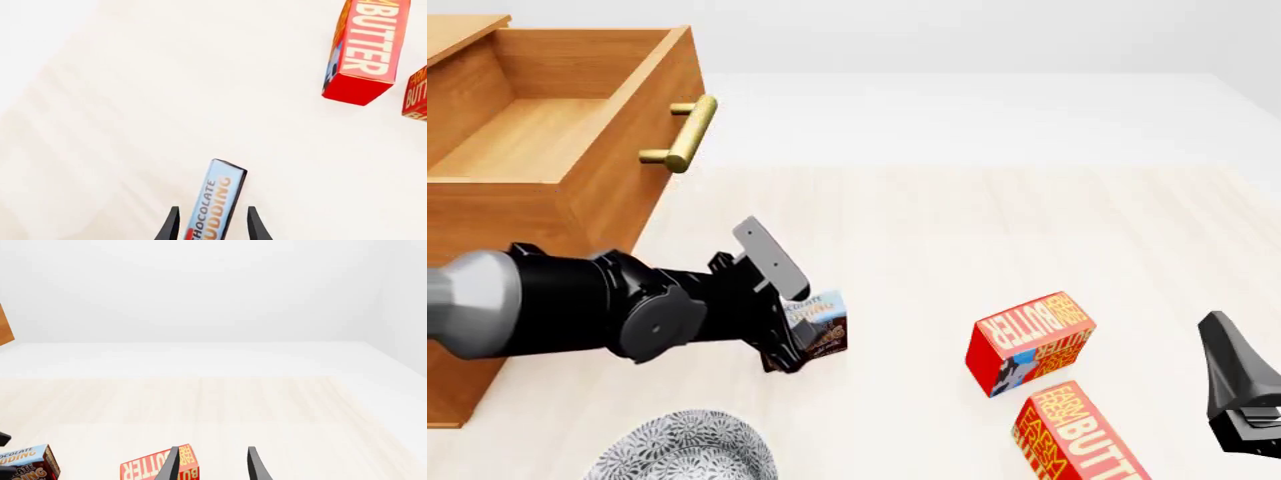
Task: Put the chocolate pudding in the top drawer of the cabinet and close it.
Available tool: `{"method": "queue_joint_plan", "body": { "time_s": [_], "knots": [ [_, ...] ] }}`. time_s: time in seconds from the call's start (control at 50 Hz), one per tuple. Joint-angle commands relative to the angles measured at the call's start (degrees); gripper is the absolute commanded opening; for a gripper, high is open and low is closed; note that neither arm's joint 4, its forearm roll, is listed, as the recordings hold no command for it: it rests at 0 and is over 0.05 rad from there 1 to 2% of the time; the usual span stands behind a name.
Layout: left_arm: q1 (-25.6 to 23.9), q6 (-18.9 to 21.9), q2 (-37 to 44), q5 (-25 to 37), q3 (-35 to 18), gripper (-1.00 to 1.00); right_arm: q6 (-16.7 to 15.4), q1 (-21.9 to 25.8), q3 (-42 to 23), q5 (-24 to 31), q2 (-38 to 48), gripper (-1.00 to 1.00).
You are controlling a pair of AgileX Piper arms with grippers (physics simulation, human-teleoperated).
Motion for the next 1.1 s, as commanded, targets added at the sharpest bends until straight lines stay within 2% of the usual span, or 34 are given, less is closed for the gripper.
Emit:
{"method": "queue_joint_plan", "body": {
  "time_s": [0.02, 1.1],
  "knots": [
    [-0.72, -0.84, 0.93, -0.81, 0.34, 1.0, -0.01, 0.0, 0.0, 0.0, -0.01, 1.0],
    [1.78, -0.66, 3.7, -4.29, 2.36, 1.0, 0.0, 0.0, 0.0, 0.0, 0.0, 1.0]
  ]
}}
